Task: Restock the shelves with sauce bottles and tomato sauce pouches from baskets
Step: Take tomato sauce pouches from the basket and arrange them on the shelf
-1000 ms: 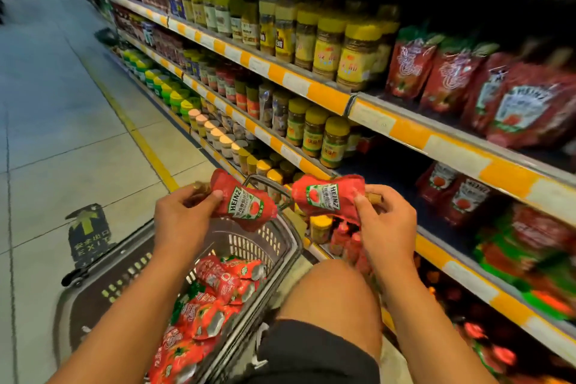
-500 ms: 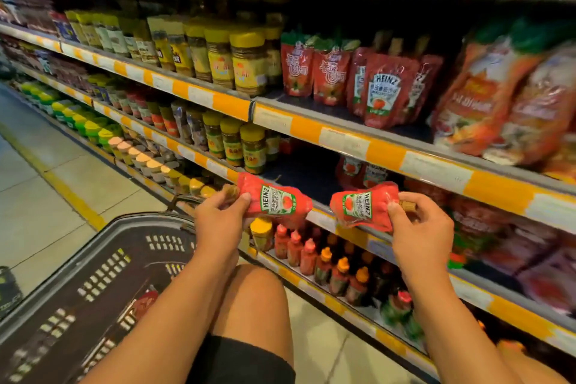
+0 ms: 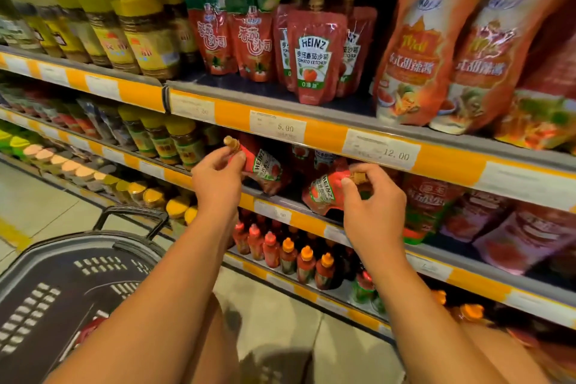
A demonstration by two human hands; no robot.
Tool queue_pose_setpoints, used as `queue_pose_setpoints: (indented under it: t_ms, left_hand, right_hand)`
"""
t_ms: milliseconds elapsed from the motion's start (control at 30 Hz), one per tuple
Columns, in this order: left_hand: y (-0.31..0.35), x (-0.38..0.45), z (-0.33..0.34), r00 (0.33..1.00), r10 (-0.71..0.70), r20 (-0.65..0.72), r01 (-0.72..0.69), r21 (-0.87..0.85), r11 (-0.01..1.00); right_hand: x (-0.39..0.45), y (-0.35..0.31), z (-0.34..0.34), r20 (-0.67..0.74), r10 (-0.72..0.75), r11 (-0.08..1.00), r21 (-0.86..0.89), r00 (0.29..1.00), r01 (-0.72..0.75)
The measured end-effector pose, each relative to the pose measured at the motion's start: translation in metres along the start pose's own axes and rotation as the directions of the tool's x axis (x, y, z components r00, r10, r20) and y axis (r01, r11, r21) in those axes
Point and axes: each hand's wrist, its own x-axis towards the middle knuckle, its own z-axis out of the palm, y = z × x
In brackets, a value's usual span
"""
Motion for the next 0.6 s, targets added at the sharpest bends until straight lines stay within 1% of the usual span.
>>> queue_pose_setpoints:
  t_ms: [67,133,200,267,367,433,500,600]
  left_hand:
    - [0.000,0.009,0.006,0.999,0.038,0.022,-0.039,0.021,0.999]
    - [-0.002,0.017,0.013,0.994,0.083,0.067,-0.089,0.082,0.993]
    - [-0.007,0.023,0.021,0.987,0.116,0.113,-0.130,0.124,0.984]
    - [-0.010,0.024,0.030,0.985,0.121,0.124,-0.138,0.135,0.981]
    - [-0.012,0.024,0.041,0.977,0.135,0.164,-0.162,0.164,0.973]
    - [-0.015,0.026,0.048,0.971,0.093,0.221,-0.128,0.150,0.980]
    - [-0.018,0.028,0.053,0.960,0.061,0.272,-0.104,0.149,0.983]
    - [-0.022,0.035,0.054,0.940,0.025,0.341,-0.060,0.093,0.994]
  right_hand:
    - [0.003,0.004,0.008,-0.013,-0.003,1.000,-0.023,1.000,0.003]
    - [0.005,0.005,0.014,-0.028,0.009,1.000,-0.024,1.000,-0.010]
    - [0.007,0.004,0.018,-0.048,0.064,0.997,0.035,0.997,-0.062]
    - [0.012,0.005,0.022,-0.069,0.140,0.984,0.116,0.988,-0.131]
    - [0.018,0.004,0.028,-0.105,0.188,0.975,0.140,0.977,-0.173]
    - [0.020,0.003,0.035,-0.099,0.212,0.968,0.157,0.972,-0.195]
    - [0.020,0.001,0.042,-0.070,0.197,0.968,0.170,0.978,-0.183]
    - [0.024,0.001,0.054,-0.018,0.166,0.971,0.180,0.986,-0.160]
